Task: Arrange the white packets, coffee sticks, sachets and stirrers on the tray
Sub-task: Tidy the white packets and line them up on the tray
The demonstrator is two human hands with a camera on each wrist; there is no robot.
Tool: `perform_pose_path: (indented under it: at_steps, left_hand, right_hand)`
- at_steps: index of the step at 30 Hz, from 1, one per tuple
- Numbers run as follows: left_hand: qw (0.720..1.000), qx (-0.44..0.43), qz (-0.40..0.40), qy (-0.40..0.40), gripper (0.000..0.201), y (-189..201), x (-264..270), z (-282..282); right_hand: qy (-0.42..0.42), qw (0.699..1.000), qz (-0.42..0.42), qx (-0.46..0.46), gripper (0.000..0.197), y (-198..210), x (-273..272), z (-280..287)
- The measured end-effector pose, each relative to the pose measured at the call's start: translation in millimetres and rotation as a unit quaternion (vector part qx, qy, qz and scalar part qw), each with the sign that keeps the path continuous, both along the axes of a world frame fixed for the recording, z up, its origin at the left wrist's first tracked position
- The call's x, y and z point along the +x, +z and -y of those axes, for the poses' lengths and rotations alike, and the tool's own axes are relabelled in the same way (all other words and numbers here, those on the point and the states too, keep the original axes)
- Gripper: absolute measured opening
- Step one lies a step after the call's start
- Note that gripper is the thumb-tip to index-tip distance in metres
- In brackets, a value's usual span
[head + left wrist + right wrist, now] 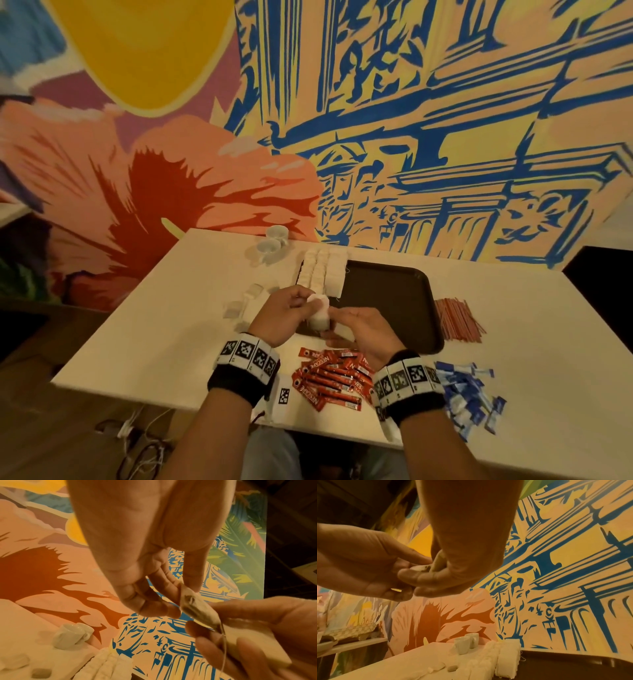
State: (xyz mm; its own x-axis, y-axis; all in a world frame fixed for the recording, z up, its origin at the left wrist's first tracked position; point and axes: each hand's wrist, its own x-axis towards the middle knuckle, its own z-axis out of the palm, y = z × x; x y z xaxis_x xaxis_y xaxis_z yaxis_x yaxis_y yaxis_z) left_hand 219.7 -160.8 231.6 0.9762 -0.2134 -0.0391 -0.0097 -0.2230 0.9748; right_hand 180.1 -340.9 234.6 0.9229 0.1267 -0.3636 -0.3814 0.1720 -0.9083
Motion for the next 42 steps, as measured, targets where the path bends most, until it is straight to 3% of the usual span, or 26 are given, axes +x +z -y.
perform_pose_path:
  at_steps: [10,16,20,28,34,39,42]
  left_hand:
    - [0.997,-0.048,-0.036,-0.038,0.006,13.4,-9.3,-0.6]
    - [0.98,-0.192,-0.055,-0.012,0.02,34.9,-9.8,-1.2]
    - [0.973,-0.225,-0.048,0.016,0.028,43.0,-8.0,-2.6]
    - [0.972,-0.217,-0.059,0.075,0.006,35.5,-3.6,-3.2]
    - [0.976,-0.195,-0.057,0.078,0.006,23.9,-2.0,2.2]
    - [0.974,-0.214,-0.051,0.046,0.007,18.0,-8.2,14.2]
    - [0.975,-0.202,-0.066,0.063,0.007,10.0,-9.6,22.3]
  right_hand:
    - [-0.094,0.993,0.04,-0.051,0.021,4.1,9.5,13.8]
    - [-0.002,0.996,0.021,-0.081,0.03,-18.0,10.5,16.8]
    - [0.026,0.996,-0.018,-0.077,0.03,-30.3,8.8,18.7]
    - [-0.013,0.983,-0.069,-0.171,0.023,-54.3,7.9,30.7]
    - [-0.006,0.99,0.04,-0.137,0.018,-29.1,2.3,24.4]
    - [0.06,0.991,0.106,-0.048,0.038,-3.8,5.8,1.9]
    - [0.027,0.985,0.139,-0.101,0.021,-5.0,9.2,-6.2]
